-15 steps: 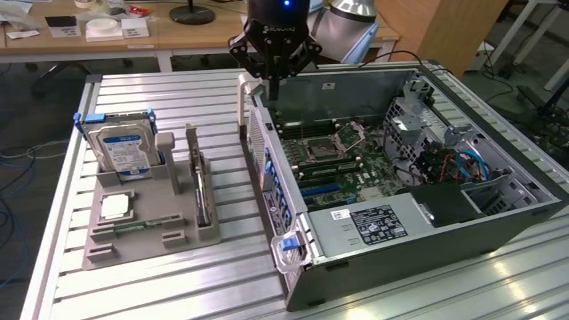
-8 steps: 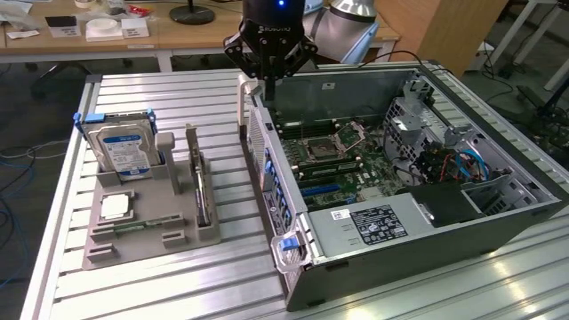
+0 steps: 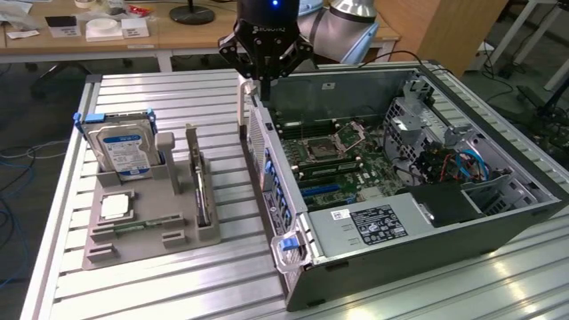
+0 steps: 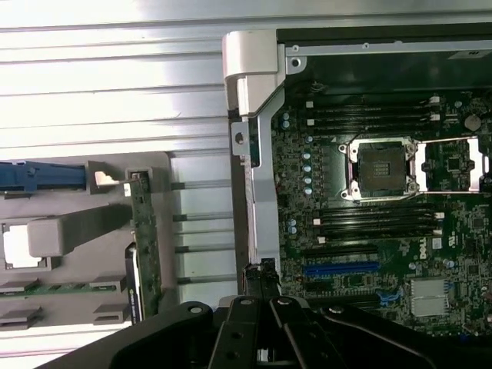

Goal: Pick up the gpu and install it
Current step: 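Reach for the gpu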

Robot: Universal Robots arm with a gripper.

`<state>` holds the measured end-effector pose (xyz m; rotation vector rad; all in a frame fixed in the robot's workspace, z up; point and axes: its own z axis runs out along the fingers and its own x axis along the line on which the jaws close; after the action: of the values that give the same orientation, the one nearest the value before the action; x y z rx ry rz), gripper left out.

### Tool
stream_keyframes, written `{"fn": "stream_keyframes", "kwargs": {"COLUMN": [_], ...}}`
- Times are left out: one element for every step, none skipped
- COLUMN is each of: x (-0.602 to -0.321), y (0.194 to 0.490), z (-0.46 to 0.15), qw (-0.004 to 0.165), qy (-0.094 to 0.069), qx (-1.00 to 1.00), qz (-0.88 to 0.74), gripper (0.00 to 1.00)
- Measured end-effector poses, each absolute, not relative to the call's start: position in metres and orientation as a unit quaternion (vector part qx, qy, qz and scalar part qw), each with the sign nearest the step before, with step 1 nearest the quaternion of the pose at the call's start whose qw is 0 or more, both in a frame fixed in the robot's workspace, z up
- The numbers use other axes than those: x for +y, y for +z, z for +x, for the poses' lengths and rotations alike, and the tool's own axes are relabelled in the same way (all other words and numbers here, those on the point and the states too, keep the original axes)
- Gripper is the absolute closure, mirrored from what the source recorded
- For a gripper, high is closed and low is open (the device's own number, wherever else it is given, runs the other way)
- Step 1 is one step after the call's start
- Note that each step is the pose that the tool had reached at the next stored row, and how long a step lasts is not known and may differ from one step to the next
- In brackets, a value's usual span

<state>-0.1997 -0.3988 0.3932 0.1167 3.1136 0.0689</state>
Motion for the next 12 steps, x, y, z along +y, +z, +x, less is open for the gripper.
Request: {"fn": "stream_keyframes", "kwargs": {"x": [-0.3989, -0.3989, -0.3989, -0.3988, -0.3989, -0.3989, -0.3989, -0.3989, -0.3989, -0.3989, -0.3989, -0.3988], "y": [0.3932, 0.3933, 0.3933, 0.3932, 0.3932, 0.3932, 0.3932, 0.3932, 0.3932, 0.3932, 0.3933, 0.3932], "z": [-0.2007, -0.2016, -0.2025, -0.2033, -0.2040, -0.2047, -0.2055, -0.2064, -0.2072, -0.2081, -0.2090, -0.2098], "qw": [0.012, 0.012, 0.012, 0.012, 0.013, 0.012, 0.012, 0.012, 0.013, 0.012, 0.012, 0.012], "qy": [0.022, 0.022, 0.022, 0.022, 0.022, 0.022, 0.022, 0.022, 0.022, 0.022, 0.022, 0.022], "qx": [0.999, 0.999, 0.999, 0.999, 0.999, 0.999, 0.999, 0.999, 0.999, 0.999, 0.999, 0.999], "qz": [0.037, 0.037, 0.037, 0.037, 0.037, 0.037, 0.037, 0.037, 0.037, 0.037, 0.037, 0.037], "gripper": [0.90, 0.90, 0.90, 0.90, 0.90, 0.90, 0.90, 0.90, 0.90, 0.90, 0.90, 0.90]}}
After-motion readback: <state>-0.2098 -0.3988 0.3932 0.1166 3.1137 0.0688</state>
